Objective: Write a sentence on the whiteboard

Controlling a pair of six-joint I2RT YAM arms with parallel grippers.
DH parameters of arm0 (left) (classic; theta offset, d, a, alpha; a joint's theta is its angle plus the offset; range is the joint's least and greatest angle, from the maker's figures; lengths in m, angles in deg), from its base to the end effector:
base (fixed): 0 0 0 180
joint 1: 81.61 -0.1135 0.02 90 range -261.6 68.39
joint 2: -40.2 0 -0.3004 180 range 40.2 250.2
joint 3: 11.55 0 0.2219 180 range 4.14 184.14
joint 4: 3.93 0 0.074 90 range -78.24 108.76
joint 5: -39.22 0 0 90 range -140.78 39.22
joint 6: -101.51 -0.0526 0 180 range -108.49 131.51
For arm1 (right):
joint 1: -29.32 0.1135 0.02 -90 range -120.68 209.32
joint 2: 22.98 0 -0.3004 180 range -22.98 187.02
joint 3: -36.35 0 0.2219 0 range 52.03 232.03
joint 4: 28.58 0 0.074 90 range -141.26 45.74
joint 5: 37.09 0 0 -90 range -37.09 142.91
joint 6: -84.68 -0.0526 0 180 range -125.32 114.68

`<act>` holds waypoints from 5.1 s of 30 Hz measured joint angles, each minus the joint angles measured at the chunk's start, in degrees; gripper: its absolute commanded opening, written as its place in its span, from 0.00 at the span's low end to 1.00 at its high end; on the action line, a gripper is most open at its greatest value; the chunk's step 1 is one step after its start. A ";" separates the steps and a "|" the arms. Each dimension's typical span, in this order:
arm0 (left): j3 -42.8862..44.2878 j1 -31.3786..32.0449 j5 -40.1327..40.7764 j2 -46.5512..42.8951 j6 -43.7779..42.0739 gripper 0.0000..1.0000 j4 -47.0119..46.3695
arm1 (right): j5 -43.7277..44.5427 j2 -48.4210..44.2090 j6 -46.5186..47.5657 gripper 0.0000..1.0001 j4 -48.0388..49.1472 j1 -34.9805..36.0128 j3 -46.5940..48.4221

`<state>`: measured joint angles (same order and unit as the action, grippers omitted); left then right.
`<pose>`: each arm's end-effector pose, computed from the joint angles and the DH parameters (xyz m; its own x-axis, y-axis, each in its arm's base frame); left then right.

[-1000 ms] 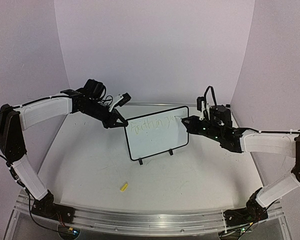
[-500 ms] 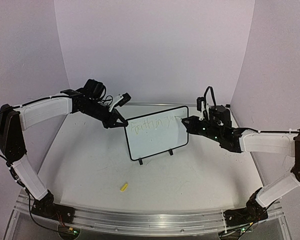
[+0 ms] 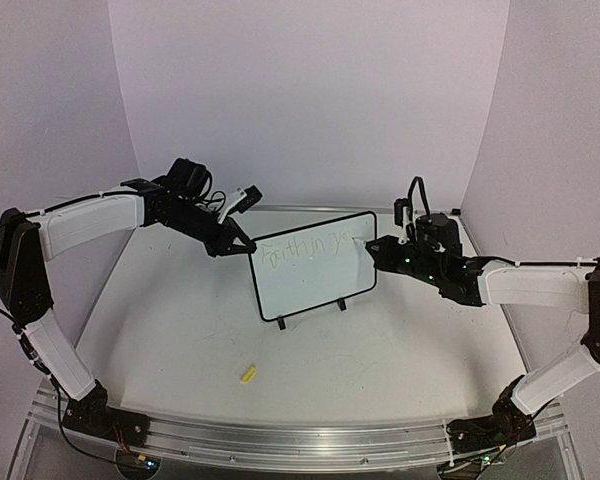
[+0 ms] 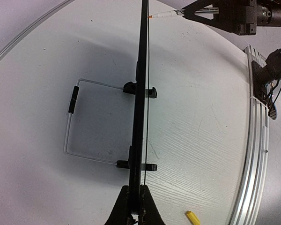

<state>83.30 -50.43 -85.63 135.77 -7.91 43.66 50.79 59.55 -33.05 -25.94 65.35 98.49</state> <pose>0.2830 -0.2064 0.3222 -0.3532 0.5326 -0.7691 0.9198 0.3480 -0.1813 0.2491 0.1836 0.2955 -0.5050 0.2077 -0.8378 -0.4308 0.7804 0.4531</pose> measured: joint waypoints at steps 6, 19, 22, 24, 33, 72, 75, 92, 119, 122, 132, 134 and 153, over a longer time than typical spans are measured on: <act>0.01 0.00 0.00 0.00 0.02 0.00 0.00 | 0.42 0.00 0.03 0.00 -0.45 0.00 0.02; 0.00 0.00 0.00 0.00 0.19 0.00 0.00 | 1.21 -0.02 0.55 0.00 -1.35 0.00 2.24; 0.00 0.00 0.00 0.00 0.24 0.00 0.00 | 1.56 -0.02 0.70 0.00 -1.43 0.00 2.60; 0.00 0.00 0.00 0.00 0.24 0.00 0.00 | 1.67 -0.02 0.70 0.00 -1.42 0.00 2.67; 0.00 0.00 0.00 0.00 0.24 0.00 0.00 | 1.67 0.02 0.65 0.00 -1.42 0.00 2.67; 0.00 0.02 0.06 0.00 -0.11 0.00 -0.02 | 2.70 -5.25 0.28 0.00 -0.37 0.00 -0.35; 0.00 0.02 0.05 0.00 -0.11 0.00 -0.02 | 2.70 -4.51 0.40 0.00 -0.35 0.00 -0.35; 0.00 0.02 0.04 0.00 -0.02 0.00 0.00 | 3.02 -1.14 0.59 0.00 -0.35 0.00 1.03; 0.00 0.02 0.04 0.00 0.00 0.00 0.00 | 5.58 -1.09 -0.90 0.00 -0.71 0.00 -0.14; 0.00 0.02 0.04 0.00 0.00 0.00 0.00 | 5.58 -1.03 -1.07 0.00 -1.04 0.00 -0.24; 0.00 0.02 0.04 0.00 0.00 0.00 0.00 | 5.76 -0.90 -1.07 0.00 -1.29 0.00 -0.24; 0.00 0.02 0.03 0.00 0.01 0.00 0.00 | 5.73 -0.90 -1.05 0.00 -1.32 0.00 -0.23; 0.00 0.02 0.04 0.00 0.04 0.00 0.00 | 5.76 -0.90 -1.03 0.00 -1.66 0.00 1.22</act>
<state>83.30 -50.40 -85.59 135.77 -7.87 43.66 56.55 58.65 -34.08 -27.60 65.35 99.72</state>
